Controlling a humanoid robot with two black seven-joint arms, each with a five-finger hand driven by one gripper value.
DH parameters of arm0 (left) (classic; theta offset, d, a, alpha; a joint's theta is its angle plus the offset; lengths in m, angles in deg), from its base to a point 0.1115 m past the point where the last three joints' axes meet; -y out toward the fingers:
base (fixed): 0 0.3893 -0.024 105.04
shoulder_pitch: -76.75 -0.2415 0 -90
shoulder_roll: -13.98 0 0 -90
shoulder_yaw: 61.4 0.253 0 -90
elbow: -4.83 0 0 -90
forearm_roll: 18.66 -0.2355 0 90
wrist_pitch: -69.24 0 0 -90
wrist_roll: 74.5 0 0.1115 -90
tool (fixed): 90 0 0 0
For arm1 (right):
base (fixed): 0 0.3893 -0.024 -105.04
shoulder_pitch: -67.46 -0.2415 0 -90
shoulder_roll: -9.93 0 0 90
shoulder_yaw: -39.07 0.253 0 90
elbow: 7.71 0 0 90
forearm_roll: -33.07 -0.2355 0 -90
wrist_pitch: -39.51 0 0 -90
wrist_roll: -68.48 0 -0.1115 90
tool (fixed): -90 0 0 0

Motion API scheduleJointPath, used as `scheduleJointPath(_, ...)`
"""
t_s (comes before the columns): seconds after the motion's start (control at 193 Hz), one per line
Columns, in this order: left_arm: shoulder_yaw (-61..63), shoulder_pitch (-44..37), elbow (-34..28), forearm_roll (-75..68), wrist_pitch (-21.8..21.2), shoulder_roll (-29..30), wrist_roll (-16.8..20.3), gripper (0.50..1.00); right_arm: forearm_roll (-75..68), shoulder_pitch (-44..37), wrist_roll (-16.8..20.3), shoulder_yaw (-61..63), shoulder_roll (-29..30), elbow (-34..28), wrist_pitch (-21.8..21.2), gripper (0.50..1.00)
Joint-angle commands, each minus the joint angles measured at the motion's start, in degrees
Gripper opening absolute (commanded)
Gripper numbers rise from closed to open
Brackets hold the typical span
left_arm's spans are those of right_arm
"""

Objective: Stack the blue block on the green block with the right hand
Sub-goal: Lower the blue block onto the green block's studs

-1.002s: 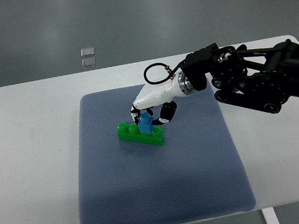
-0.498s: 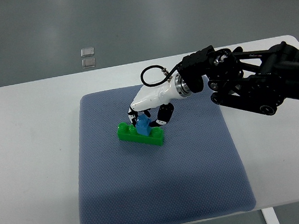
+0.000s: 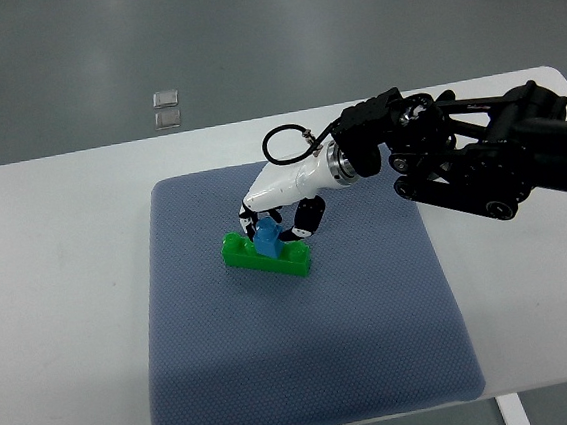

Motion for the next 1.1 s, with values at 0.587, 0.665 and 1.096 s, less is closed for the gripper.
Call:
scheduleJointPath(0.587,0.0,0.0,0.0,0.0,0.0,0.0,0.0,1.000,0.1,0.1,-0.1,-0.1,0.4,1.1,0.7,0.525)
scheduleJointPath(0.665,0.0,0.0,0.0,0.0,0.0,0.0,0.0,1.000,0.0,0.0,-0.2,-0.1,0.3,1.0,0.6,0.525)
scheduleJointPath(1.096,0.0,0.0,0.0,0.0,0.0,0.0,0.0,1.000,-2.0,0.1,-0.8,0.7,-0.4,0.5,-3.8,0.527)
